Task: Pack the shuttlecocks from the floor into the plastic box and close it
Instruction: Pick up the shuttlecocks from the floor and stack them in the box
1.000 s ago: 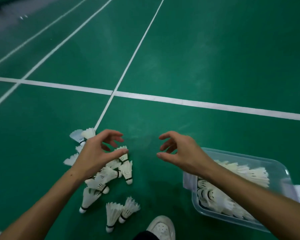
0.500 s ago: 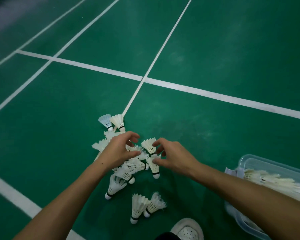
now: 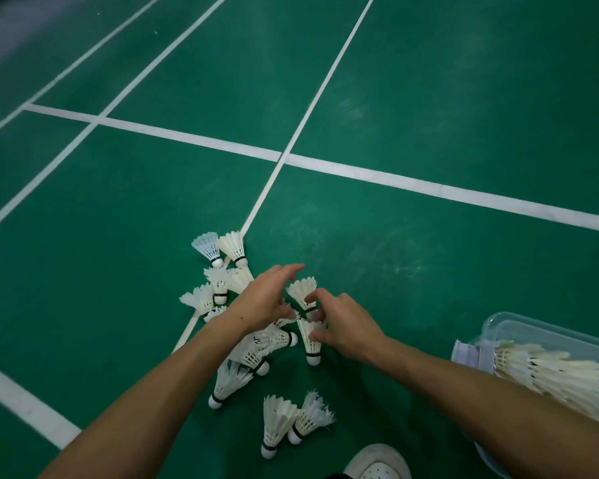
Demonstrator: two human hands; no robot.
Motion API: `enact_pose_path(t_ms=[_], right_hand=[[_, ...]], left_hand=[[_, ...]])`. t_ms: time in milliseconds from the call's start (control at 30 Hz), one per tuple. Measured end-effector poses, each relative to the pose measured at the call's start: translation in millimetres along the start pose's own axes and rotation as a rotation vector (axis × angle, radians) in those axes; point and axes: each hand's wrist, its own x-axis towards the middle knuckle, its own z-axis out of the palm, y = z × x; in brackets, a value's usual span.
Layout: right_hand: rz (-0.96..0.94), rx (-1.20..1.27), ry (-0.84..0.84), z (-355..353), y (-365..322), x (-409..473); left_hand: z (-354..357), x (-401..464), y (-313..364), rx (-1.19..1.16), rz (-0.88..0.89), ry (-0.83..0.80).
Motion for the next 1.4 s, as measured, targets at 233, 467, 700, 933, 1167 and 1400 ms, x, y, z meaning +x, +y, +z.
enact_pose_path(t_ms=[233, 467, 700, 933, 1167, 1400], right_hand=[[-0.018, 0.1, 0.021, -23.1, 9.4, -11.5], [-0.06, 0.238, 0.23, -76.7, 15.9, -56.2], [-0.047, 0.317, 0.444, -138.5, 33.0, -157.1], [0.052, 0.435, 0.593, -157.3, 75.1, -248.8], [0.17, 0.44, 0.727, -160.2, 116.2, -312.9], [0.298, 0.34, 0.755, -142.3, 156.1, -356.8]], left_hand=[[-4.4, 5.5, 9.8, -0.128, -0.007, 0.026], [-31.6, -10.2, 68.3, -0.295, 0.068, 0.234], [-29.7, -28.2, 154.1, -0.444, 0.21, 0.338], [3.1, -28.0, 230.4, -0.403, 0.359, 0.356], [33.9, -44.5, 271.6, -0.348, 0.401, 0.305], [68.4, -47.8, 285.5, -0.36, 0.391, 0.252]])
